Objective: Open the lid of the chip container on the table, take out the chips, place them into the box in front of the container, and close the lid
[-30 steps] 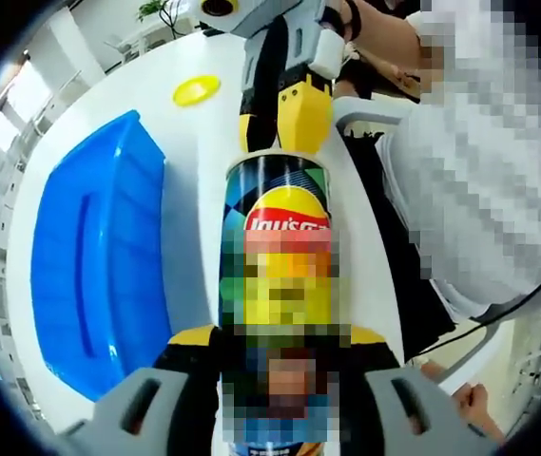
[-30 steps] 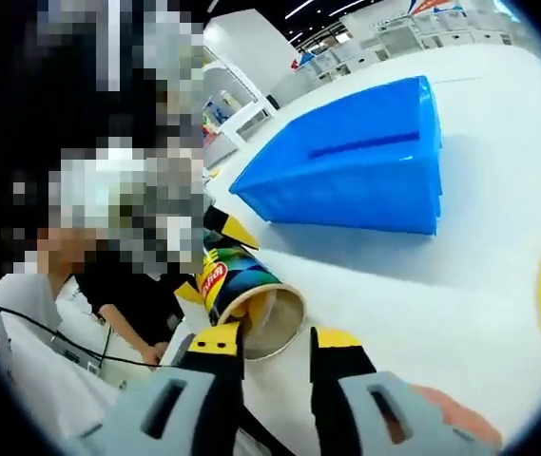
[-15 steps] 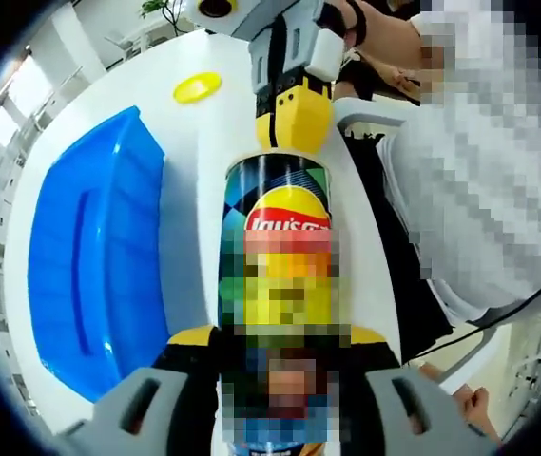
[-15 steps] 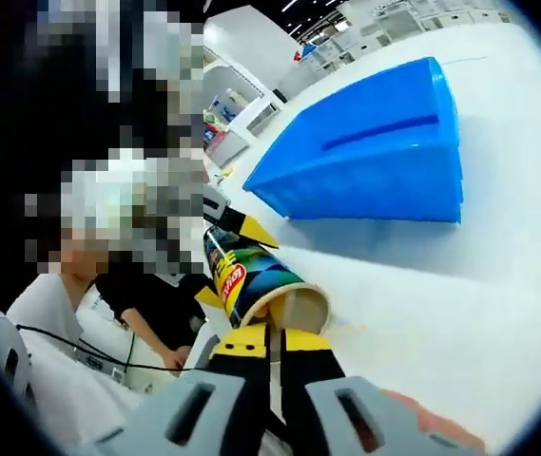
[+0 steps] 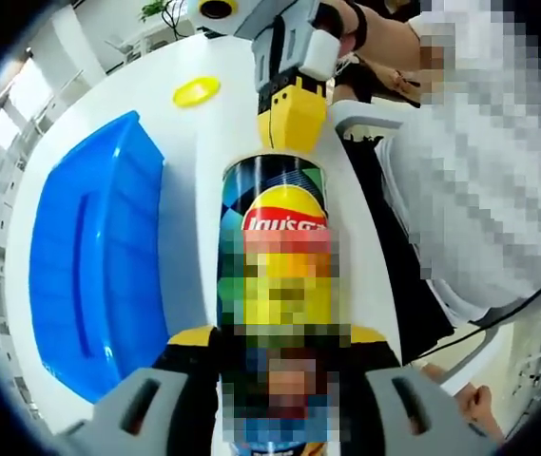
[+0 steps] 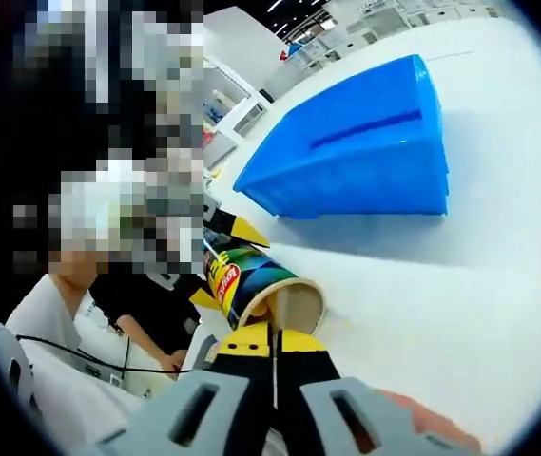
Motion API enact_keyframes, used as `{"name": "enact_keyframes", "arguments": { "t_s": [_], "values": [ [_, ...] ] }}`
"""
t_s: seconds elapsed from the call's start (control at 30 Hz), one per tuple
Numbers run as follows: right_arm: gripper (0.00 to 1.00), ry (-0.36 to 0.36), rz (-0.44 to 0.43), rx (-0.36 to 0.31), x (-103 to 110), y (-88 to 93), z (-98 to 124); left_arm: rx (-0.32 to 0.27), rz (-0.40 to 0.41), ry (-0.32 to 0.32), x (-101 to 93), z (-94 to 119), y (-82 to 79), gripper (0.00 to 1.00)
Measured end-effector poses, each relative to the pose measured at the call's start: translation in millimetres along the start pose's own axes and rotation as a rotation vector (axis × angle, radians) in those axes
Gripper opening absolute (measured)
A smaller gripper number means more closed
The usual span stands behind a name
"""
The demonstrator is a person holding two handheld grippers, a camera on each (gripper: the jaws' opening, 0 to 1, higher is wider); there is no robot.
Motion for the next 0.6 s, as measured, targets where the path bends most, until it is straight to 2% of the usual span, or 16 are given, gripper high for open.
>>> {"name": "enact_keyframes", "arguments": {
  "t_s": [0.23, 0.3, 0.6],
  "values": [
    [0.0, 0.041, 0.029, 0.011, 1, -0.2, 3, -0.014, 0.006, 0.006, 1.8, 0, -1.9, 0.48],
    [0.0, 0.038, 0.02, 0.013, 0, -1.1, 4, -0.002, 0.022, 0.031, 0.3, -1, -2.2, 0.48],
    [0.0, 0.08, 0.038, 0.021, 2, 4.5, 11, -0.047, 0.04, 0.036, -3.4, -2, -11.8, 0.47]
  ]
}}
Point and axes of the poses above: the point that each gripper's makers call its tool centre point, and the gripper's own axes: z roughly backward along the fingers, x roughly to its left, y roughly out of its underside, the point moved 3 cm from there along z, roughly backward along the fingers, and after that the axes turned 6 degrees about -y, right-handed, at the moved point
